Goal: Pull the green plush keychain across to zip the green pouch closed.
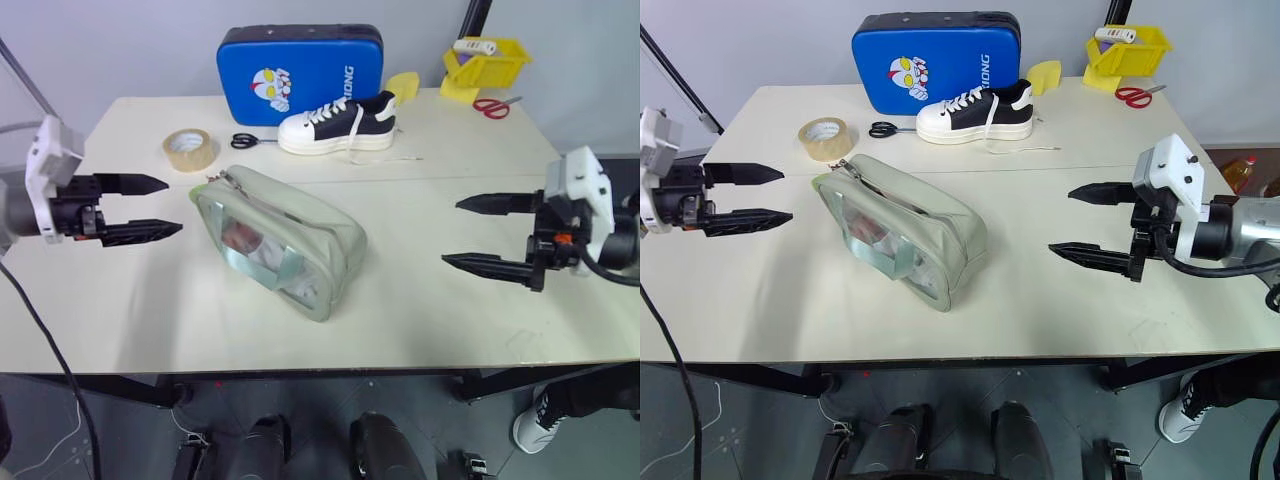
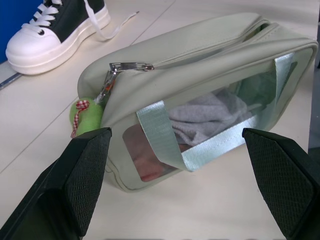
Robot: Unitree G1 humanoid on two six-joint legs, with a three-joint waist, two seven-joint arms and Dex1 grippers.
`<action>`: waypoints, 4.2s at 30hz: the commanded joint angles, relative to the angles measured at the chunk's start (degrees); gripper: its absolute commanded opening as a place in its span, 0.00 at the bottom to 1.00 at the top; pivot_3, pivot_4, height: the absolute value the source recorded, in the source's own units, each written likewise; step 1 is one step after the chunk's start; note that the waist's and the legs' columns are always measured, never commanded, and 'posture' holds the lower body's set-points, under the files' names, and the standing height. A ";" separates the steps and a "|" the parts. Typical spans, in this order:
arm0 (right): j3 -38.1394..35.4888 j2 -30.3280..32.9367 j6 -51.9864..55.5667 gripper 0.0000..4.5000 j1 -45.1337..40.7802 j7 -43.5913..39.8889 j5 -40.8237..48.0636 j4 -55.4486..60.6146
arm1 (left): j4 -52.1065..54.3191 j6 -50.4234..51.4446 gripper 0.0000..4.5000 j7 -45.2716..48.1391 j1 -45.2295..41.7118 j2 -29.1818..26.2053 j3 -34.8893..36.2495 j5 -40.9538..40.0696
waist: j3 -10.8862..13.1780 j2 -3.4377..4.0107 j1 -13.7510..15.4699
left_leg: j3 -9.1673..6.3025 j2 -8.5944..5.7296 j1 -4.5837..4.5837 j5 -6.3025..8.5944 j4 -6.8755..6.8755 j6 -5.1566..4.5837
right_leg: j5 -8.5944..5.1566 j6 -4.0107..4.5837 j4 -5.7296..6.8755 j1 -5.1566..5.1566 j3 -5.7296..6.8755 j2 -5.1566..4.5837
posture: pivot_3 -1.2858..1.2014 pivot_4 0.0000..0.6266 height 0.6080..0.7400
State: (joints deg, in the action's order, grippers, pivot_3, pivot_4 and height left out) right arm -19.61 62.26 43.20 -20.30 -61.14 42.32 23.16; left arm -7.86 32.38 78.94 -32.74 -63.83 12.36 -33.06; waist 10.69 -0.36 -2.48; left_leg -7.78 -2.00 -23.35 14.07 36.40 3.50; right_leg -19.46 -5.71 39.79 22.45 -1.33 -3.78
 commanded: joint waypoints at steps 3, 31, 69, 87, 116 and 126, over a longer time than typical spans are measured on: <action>-0.23 -0.54 -0.94 1.00 -1.96 1.32 0.42 -0.23 | 1.53 1.41 0.99 -1.35 -0.15 -0.61 1.61 -0.48 | 0.00 0.00 -0.05 | 0.00 0.00 0.00 0.00 0.00 0.00 | 0.00 0.00 0.00 0.00 0.00 0.00 | 0.52 0.24 0.99; 12.67 -11.88 17.32 1.00 -29.41 16.51 8.58 -4.77 | 6.30 -1.04 0.99 4.70 8.35 1.54 9.36 -8.03 | 0.01 0.02 -0.48 | 0.14 0.39 0.04 -0.05 -0.17 0.08 | 0.10 0.17 0.00 0.22 -0.18 0.13 | 0.52 0.24 0.99; 45.50 -35.30 16.12 0.01 -55.61 12.52 -14.63 -18.19 | -0.44 -1.81 1.00 6.58 1.79 2.70 6.07 -6.35 | 0.01 0.00 -1.56 | 0.14 0.51 -0.12 -0.17 -0.25 0.28 | 0.17 0.28 0.27 0.68 -0.18 0.33 | 0.52 0.24 0.99; 50.55 -24.46 -6.21 0.01 -46.04 -5.98 -31.13 -11.02 | -1.73 -2.15 1.00 7.38 -0.24 2.59 5.04 -5.93 | 0.01 -0.02 -1.50 | 0.21 0.58 -0.15 -0.17 -0.23 0.28 | 0.17 0.28 0.25 0.68 -0.17 0.39 | 0.52 0.24 0.99; 33.88 -17.56 11.92 0.99 -41.29 -7.28 -22.19 0.89 | 0.73 -0.88 1.00 7.53 1.38 3.21 2.76 -6.13 | 0.01 -0.03 -1.29 | 0.13 0.55 -0.14 -0.19 -0.21 0.32 | 0.18 0.29 0.27 0.64 -0.17 0.34 | 0.52 0.24 0.99; 32.77 -12.09 13.89 0.94 -29.53 -1.99 -20.81 7.29 | 0.43 -0.49 1.00 7.62 0.28 3.43 2.08 -5.81 | 0.01 -0.02 -1.45 | 0.25 0.60 -0.13 -0.19 -0.24 0.31 | 0.18 0.29 0.28 0.64 -0.17 0.42 | 0.52 0.24 0.99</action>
State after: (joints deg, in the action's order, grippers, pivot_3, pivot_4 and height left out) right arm 13.05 49.50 58.30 -50.34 -64.59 22.46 29.06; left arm -7.84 32.05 86.27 -31.31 -60.01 14.03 -38.69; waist 10.71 -0.39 -3.92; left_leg -7.52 -1.41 -23.48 13.88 36.17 3.82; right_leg -19.27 -5.42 40.06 23.09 -1.50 -3.38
